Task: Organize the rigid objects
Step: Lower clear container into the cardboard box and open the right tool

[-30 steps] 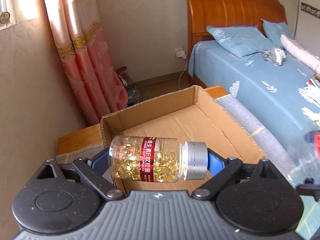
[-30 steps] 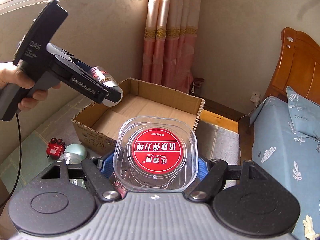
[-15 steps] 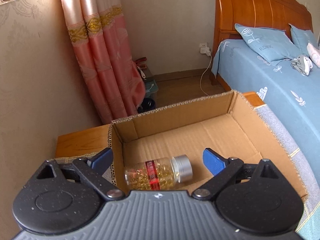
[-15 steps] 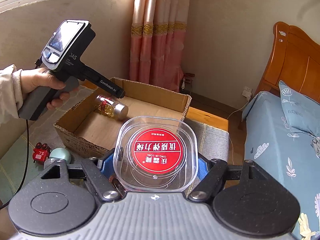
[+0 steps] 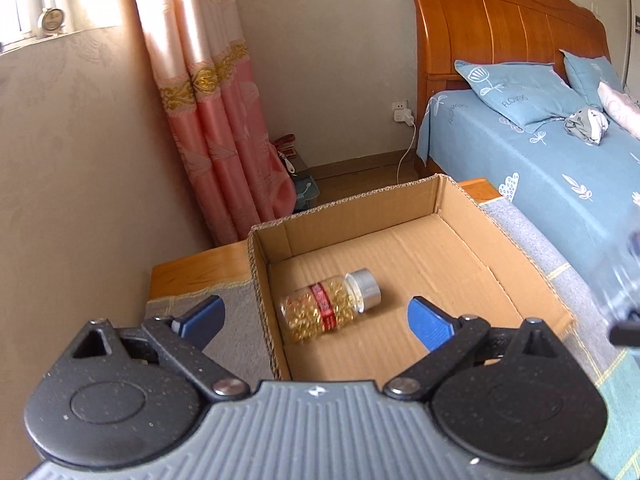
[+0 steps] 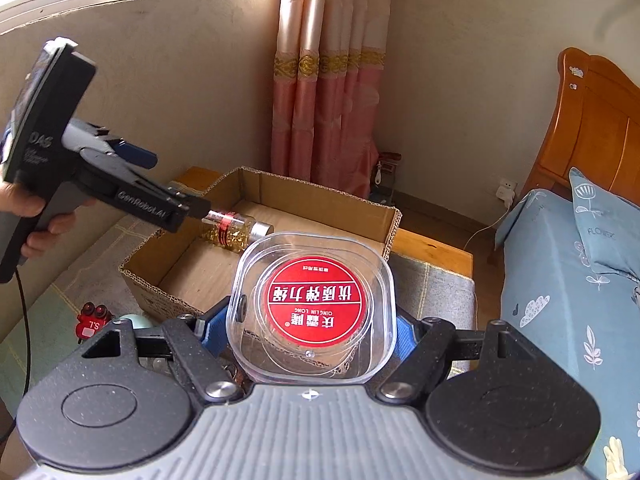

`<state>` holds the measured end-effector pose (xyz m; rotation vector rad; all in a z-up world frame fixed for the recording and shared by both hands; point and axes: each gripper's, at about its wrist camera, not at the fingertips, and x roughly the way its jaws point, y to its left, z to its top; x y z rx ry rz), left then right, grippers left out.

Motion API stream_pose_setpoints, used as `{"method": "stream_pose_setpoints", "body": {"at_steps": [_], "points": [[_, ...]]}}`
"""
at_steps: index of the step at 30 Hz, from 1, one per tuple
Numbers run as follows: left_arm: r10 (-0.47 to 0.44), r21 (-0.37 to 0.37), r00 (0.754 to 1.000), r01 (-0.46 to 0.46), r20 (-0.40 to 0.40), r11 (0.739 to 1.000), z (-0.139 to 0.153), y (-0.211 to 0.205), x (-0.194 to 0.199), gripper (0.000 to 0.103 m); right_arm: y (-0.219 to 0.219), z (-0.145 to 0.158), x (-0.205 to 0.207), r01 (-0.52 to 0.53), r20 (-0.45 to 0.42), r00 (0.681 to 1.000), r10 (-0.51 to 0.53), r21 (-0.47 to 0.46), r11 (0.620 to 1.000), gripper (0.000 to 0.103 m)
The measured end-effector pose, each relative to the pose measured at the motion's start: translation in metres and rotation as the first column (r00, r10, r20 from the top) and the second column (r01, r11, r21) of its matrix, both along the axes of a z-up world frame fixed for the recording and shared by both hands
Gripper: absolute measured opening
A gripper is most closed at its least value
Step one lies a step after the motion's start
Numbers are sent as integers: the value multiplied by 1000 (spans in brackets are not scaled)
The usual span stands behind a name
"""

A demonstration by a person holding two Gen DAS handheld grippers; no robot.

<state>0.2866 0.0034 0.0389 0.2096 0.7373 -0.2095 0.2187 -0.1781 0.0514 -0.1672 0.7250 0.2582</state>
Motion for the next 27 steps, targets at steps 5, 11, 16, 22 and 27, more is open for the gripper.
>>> {"method": "stream_pose_setpoints", "body": {"at_steps": [5,11,16,22,27], "points": [[34,-4,998,-34,50,999,0,13,-42,101,6,0,14,-4,-12,1000,4,13,1000,81],[118,-13,990,-118,71,993,-10,28,-81,101,15,-6,42,0,-33,999,0,10,1000,81],[199,-10,976,-199,91,980,-22,40,-105,101,20,-15,72,13,-62,998,-13,10,1000,81],[222,-25,973,-220,57,975,-31,51,-116,101,27,-30,114,33,-106,994,-33,-2,999,81],[249,-14,967,-249,56,968,-33,59,-117,101,29,-43,146,94,-96,991,-94,-12,996,81]]}}
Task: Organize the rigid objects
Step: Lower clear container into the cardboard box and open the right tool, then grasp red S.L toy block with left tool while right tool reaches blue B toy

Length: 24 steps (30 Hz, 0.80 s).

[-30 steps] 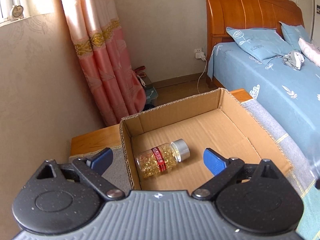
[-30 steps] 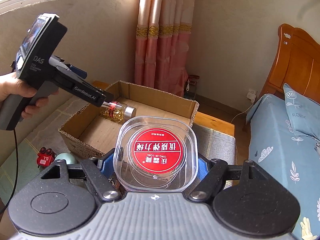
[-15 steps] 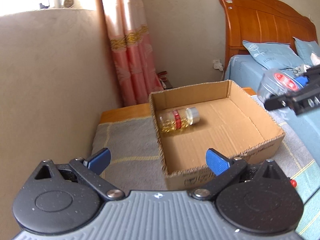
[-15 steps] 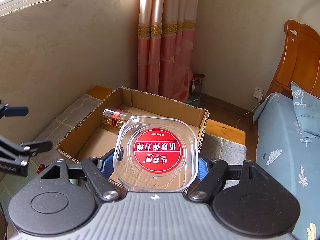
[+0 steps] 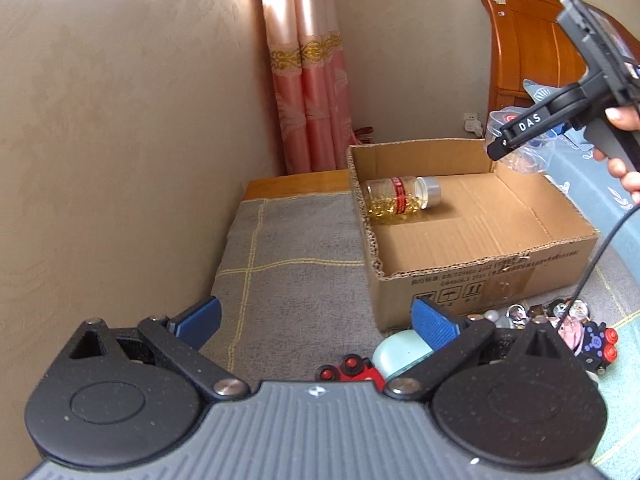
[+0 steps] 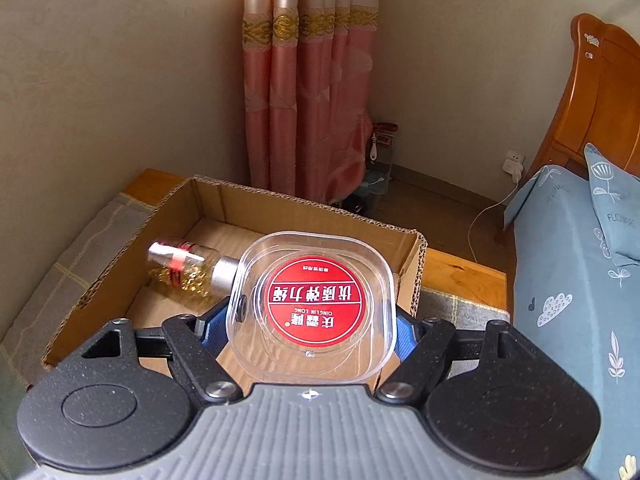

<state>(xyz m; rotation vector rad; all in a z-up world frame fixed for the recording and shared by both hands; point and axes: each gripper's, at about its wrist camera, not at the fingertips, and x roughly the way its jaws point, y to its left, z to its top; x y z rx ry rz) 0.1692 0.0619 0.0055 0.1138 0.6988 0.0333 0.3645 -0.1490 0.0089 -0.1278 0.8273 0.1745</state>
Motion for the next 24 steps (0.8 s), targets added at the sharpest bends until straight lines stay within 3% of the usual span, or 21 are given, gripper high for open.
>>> {"method": "stream_pose_setpoints", "body": {"at_steps": [2,3,24], "points": [[4,-8,1000,-3,3,1000,0,4,-3,101,-2,-2,7,29,22,999,-29,14,999,92],[5,-14,1000,-5,2,1000,0,6,-4,101,-3,-3,8,45,29,999,-45,15,999,103],[-37,-26,999,37,-9,999,-7,6,-20,101,-4,9,-86,44,58,997,-45,23,999,103]]}}
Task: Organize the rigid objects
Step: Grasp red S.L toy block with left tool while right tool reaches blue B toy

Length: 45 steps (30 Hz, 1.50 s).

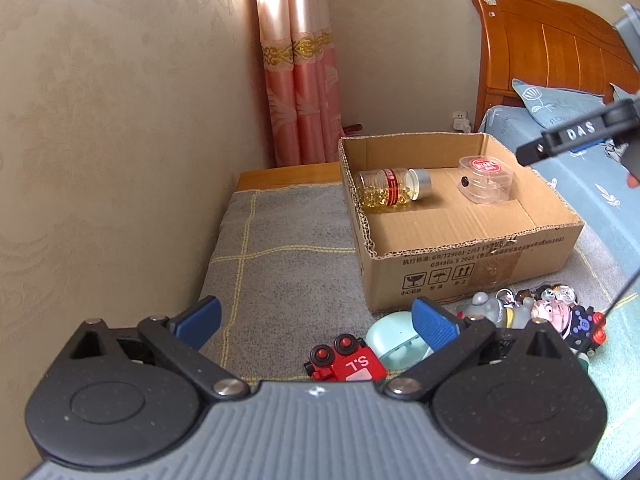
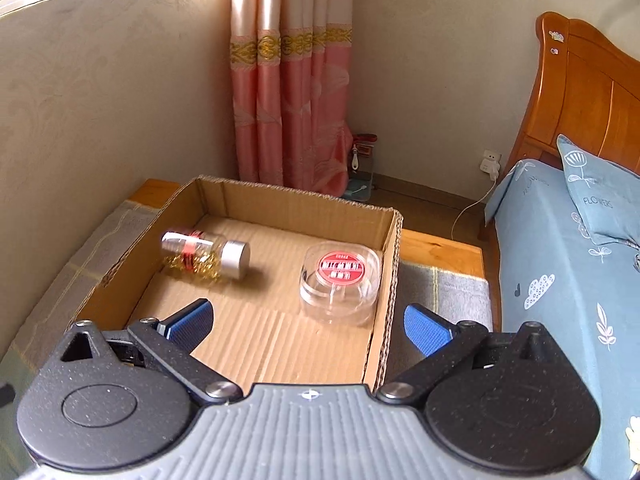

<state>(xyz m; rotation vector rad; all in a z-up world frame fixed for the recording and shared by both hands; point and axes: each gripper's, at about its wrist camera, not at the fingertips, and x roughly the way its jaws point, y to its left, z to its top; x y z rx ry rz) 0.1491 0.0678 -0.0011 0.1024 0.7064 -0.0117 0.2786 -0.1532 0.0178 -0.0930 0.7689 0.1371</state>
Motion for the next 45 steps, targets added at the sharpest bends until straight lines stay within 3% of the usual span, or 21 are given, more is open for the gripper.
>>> {"method": "stream_pose_setpoints", "body": {"at_steps": [7,21,31,37,45], "points": [[1,-5,1000,-1,-18,1000,-5,3,-5,101,-3,-23,-50,39,-5,999,-39,-7,999,103],[0,-8,999,0,-45,1000,-15,6,-12,101,-13,-103,-99,207,-153,969,-195,71,976,103],[-3,-8,998,3,-66,1000,-22,6,-10,101,-22,-121,-111,272,-180,947,-266,8,962,103],[-6,-16,995,4,-103,1000,-35,7,-3,101,-25,-125,-126,236,-147,961,-235,-6,972,103],[7,-87,991,-18,-131,996,-57,14,17,101,-24,-126,-131,217,-90,972,-216,4,976,103]]}}
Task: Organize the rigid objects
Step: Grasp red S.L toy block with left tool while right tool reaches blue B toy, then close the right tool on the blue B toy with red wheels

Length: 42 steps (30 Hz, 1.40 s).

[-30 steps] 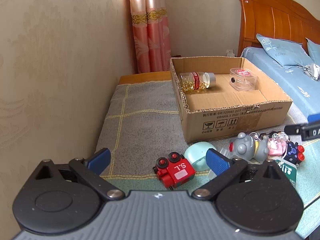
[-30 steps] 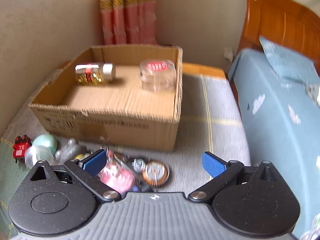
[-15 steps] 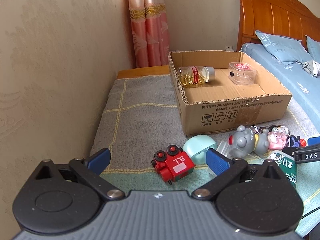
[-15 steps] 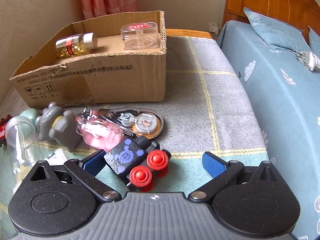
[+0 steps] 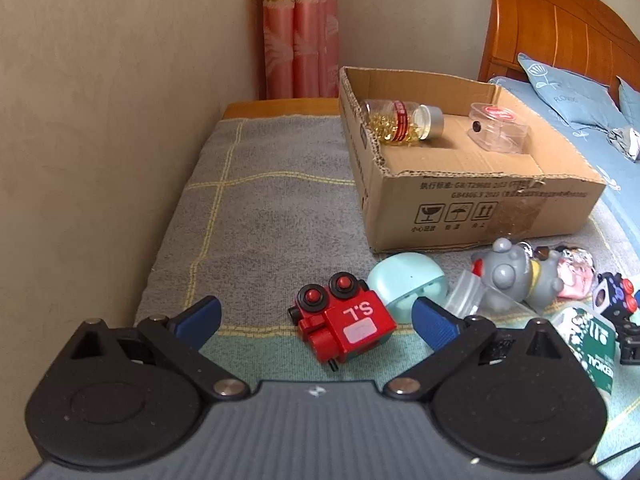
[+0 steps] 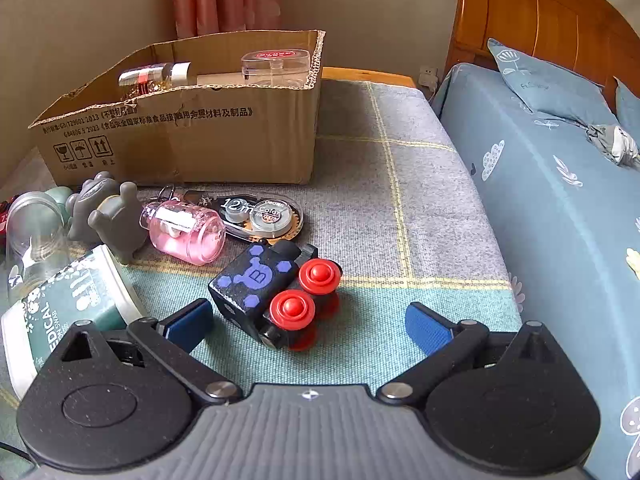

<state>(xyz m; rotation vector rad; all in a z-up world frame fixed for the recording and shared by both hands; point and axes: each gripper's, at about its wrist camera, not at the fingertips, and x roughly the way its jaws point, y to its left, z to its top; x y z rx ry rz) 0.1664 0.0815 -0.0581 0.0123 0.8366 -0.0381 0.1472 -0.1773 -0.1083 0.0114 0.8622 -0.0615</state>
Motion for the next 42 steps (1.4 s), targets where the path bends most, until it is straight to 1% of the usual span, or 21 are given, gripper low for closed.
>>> {"method": "stream_pose_setpoints", "body": {"at_steps": [4,6,9,14,18,20,22,24,26,28,29,31,33,38,42], "points": [[10,-12,1000,-10,-19,1000,-10,1,9,101,0,0,1,8,-2,1000,-8,-1,1000,103],[14,-3,999,-14,-34,1000,-16,2,10,101,1,0,1,5,0,1000,-5,-3,1000,103],[15,-10,998,-15,-54,1000,-20,8,7,101,1,-1,0,4,6,1000,-4,-4,1000,103],[14,50,998,-11,-58,999,-24,17,-5,101,0,0,1,-1,0,1000,1,-4,1000,103],[-35,66,998,39,-49,997,-28,20,-6,101,0,-1,0,-8,8,1000,8,-5,1000,103],[-76,92,997,78,-25,993,-30,17,-5,101,0,-1,-1,-10,12,1000,10,-6,1000,103],[-116,106,993,116,-9,988,-32,13,-2,98,0,-1,-2,-12,15,1000,12,-6,1000,103],[-145,102,989,144,3,984,-33,11,2,95,0,-1,-2,-16,14,1000,16,-6,1000,103],[-178,79,984,177,13,981,-33,10,3,87,0,-1,-2,-21,11,1000,21,-5,1000,103],[-209,54,978,207,19,977,-32,10,4,76,-1,-1,-2,-25,10,1000,25,-5,1000,103],[-216,39,976,215,19,976,-32,10,5,74,-1,-1,-2,-26,10,1000,26,-5,1000,103],[-226,5,974,226,19,974,-31,12,6,61,-1,-1,-1,-28,10,1000,28,-6,1000,103],[-234,-5,972,234,21,972,-31,11,5,55,-1,-1,-2,-29,11,1000,29,-6,1000,103],[-228,2,974,228,11,974,-29,8,1,54,-1,-1,-5,-49,14,999,49,-7,999,103],[-209,-9,978,209,3,978,-28,9,-17,53,2,-1,-10,-95,15,995,95,-9,995,103]]}}
